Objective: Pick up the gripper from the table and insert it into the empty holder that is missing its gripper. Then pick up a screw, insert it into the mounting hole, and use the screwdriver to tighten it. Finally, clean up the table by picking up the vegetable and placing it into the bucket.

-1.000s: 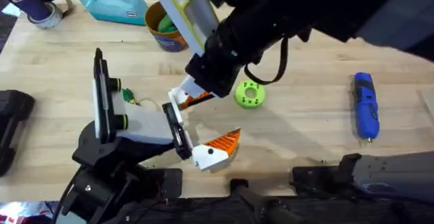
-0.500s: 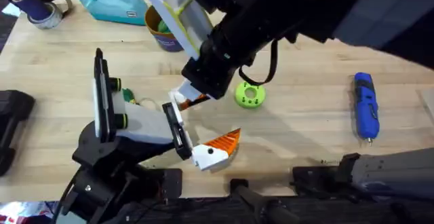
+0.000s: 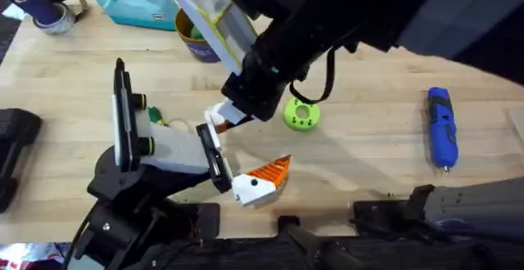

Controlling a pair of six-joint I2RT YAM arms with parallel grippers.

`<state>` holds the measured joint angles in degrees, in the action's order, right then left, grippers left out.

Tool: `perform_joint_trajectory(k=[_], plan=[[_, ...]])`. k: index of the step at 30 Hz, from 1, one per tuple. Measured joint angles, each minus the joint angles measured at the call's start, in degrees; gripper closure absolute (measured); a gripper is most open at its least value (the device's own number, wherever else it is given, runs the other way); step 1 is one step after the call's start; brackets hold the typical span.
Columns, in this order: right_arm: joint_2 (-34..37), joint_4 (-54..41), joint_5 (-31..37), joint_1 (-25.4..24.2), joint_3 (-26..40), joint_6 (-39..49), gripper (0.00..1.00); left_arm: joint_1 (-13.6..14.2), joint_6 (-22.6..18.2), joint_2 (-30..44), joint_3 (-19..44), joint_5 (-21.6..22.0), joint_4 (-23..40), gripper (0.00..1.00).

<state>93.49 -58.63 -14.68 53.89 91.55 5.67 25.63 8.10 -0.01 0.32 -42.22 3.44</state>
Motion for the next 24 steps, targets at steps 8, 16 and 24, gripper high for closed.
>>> perform_joint_trajectory(k=[8, 16, 24], plan=[[0.00, -0.11, 0.00, 0.00, 0.00, 0.17, 0.415, 0.00, -0.02, 0.00, 0.00, 0.00, 0.00, 0.006], [0.00, -0.09, 0.20, -0.93, 0.00, 0.39, 0.006, 0.00, -0.02, 0.00, 0.00, 0.00, 0.00, 0.006], [-0.08, -0.04, 0.22, -5.41, 0.02, 0.37, 0.006, 0.00, -0.02, 0.00, 0.00, 0.00, 0.00, 0.006]])
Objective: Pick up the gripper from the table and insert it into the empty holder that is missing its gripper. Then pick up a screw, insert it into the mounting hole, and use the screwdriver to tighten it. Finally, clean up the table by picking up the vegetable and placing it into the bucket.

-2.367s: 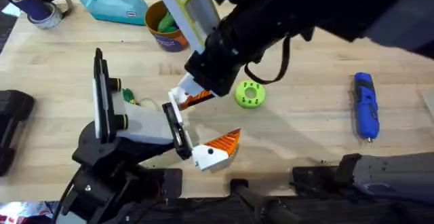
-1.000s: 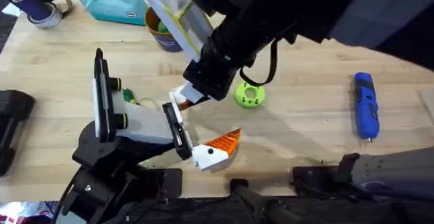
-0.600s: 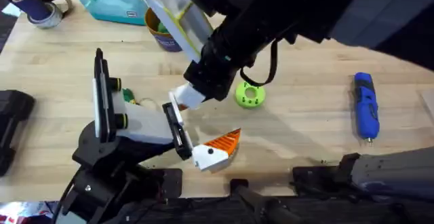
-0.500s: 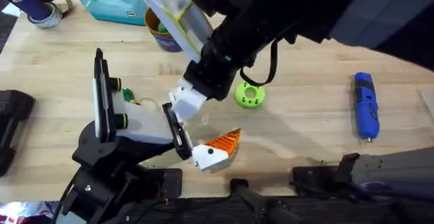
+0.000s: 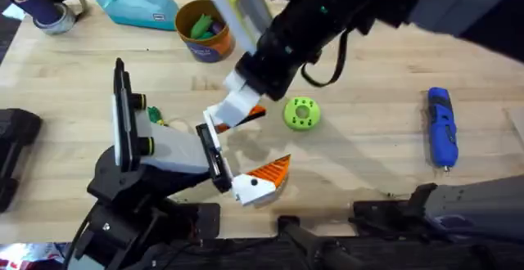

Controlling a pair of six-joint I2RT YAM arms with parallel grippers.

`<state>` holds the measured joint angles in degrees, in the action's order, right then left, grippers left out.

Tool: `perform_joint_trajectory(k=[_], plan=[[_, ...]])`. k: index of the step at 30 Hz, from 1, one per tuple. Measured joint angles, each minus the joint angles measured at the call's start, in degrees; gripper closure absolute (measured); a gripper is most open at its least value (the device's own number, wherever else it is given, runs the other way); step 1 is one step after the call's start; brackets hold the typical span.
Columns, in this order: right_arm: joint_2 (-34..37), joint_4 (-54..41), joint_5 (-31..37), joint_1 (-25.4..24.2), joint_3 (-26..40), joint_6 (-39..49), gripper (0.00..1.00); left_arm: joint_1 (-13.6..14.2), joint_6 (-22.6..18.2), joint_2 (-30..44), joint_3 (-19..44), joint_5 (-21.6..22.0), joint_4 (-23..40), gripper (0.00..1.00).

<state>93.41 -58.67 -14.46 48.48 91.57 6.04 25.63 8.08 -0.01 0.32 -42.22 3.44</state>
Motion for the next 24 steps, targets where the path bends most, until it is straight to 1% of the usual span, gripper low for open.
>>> perform_joint_trajectory(k=[6, 19, 24], plan=[[-1.50, -0.19, 0.02, -3.63, 0.00, 0.02, 0.006, 0.00, 0.00, 0.00, 0.00, 0.00, 0.00, 0.006], [-2.30, -0.85, -0.01, -5.54, 0.22, 0.40, 0.005, 0.00, 0.00, 0.00, 0.00, 0.00, 0.00, 0.006], [-2.30, -0.56, -2.08, -5.54, 0.22, 1.80, 0.005, 0.00, 0.00, 0.00, 0.00, 0.00, 0.00, 0.006]])
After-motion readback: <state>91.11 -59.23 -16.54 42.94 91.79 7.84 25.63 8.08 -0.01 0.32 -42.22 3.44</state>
